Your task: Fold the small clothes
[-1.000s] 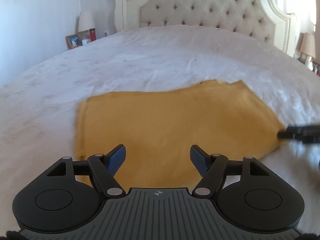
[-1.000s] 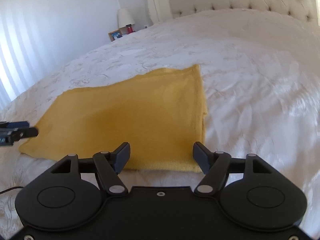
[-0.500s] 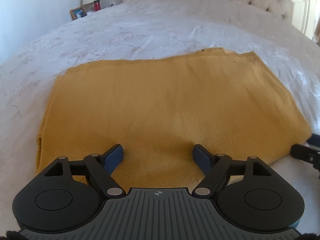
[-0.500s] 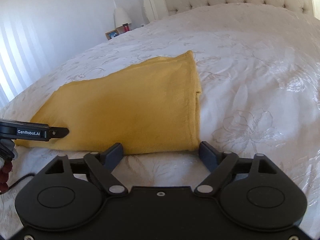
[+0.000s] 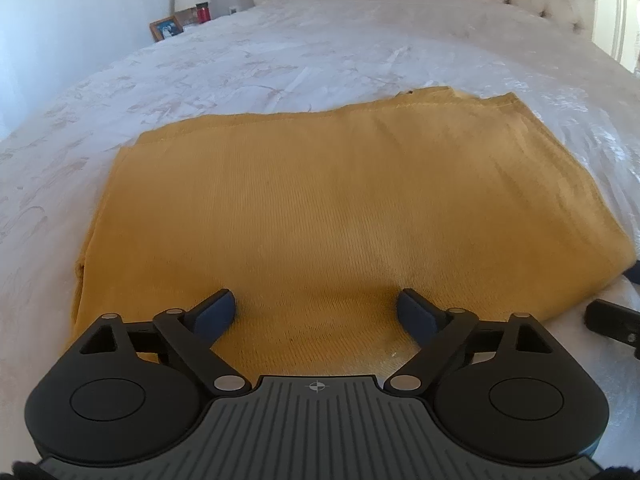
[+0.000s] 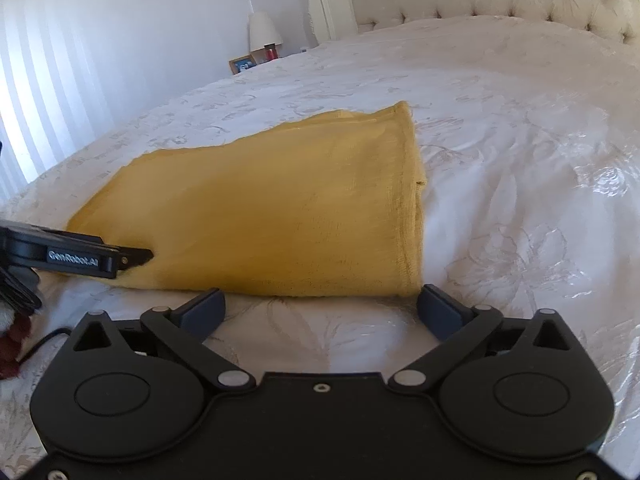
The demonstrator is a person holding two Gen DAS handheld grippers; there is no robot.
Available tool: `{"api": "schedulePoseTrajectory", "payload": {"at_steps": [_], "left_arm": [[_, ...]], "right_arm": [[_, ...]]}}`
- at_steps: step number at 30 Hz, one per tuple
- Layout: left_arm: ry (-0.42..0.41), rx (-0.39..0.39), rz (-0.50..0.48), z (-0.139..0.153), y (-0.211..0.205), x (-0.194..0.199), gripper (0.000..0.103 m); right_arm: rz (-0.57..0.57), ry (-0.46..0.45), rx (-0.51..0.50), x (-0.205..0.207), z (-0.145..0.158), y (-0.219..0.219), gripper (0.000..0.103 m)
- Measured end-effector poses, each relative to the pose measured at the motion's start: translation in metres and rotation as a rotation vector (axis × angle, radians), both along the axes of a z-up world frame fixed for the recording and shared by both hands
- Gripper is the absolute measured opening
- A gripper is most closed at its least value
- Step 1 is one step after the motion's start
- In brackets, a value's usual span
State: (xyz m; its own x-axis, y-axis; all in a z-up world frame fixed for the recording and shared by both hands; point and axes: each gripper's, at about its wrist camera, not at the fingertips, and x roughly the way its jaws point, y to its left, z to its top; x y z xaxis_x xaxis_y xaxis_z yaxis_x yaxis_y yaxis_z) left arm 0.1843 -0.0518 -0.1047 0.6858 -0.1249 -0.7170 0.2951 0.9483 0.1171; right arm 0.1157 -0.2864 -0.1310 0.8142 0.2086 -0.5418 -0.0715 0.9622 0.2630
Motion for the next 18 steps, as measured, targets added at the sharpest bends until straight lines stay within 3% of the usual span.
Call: {"api": "schedulePoseTrajectory", "payload": {"at_steps": [9, 15, 18], "left_arm": [[-0.063, -0.007, 0.028, -0.006, -0.001, -0.013, 0.095], [-0.045, 0.006, 0.023, -0.004, -0.001, -0.018, 0.094], [-0.035, 0.016, 0.013, 0.005, -0.002, -0.021, 0.084]], "right_arm": [[0.026, -0.017, 0.171, -0.004, -0.002, -0.022, 0.102], [0.036, -0.007, 0.177, -0.001, -0.002, -0.021, 0.103], [0.039, -0.005, 0.181, -0.002, -0.001, -0.022, 0.103]]}}
